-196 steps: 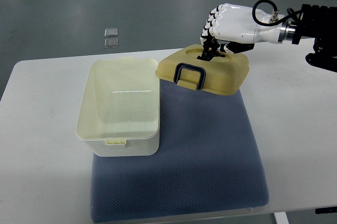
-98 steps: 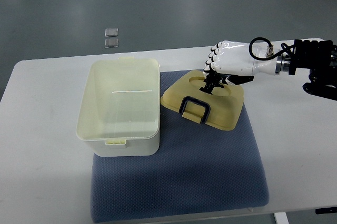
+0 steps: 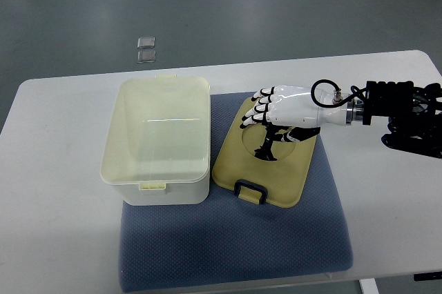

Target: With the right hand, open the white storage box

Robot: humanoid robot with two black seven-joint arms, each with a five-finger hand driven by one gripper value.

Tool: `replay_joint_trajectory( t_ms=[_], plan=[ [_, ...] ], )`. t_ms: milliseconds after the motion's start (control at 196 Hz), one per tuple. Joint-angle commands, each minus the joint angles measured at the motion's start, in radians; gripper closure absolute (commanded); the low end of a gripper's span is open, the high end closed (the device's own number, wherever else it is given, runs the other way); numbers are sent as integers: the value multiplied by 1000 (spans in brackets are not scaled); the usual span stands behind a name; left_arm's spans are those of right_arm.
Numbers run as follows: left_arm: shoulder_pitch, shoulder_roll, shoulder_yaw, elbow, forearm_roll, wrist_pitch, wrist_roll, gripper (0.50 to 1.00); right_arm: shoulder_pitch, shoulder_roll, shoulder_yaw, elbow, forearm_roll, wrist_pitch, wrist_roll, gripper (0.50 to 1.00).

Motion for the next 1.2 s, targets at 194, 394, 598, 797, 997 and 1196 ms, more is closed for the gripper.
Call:
replay_joint_trajectory(
  t_ms=[194, 394, 598, 797, 997, 1196],
  plan=[
    [0, 0, 0, 0, 0, 0, 0, 500, 10, -23, 43, -3, 14, 0, 0, 591],
    [0, 0, 0, 0, 0, 0, 0, 500, 2, -50, 297, -2, 20, 80, 0, 591],
    [0, 0, 0, 0, 0, 0, 0, 500, -59, -38, 702, -2, 171, 497, 0, 591],
    [0, 0, 0, 0, 0, 0, 0, 500, -154, 36, 989, -15, 494, 677, -106, 591],
    [0, 0, 0, 0, 0, 0, 0, 500, -207, 103, 1040, -78, 905, 565, -378, 589],
    [0, 0, 0, 0, 0, 0, 0, 500, -234, 108, 1034, -83, 1197, 507, -444, 570]
  ],
)
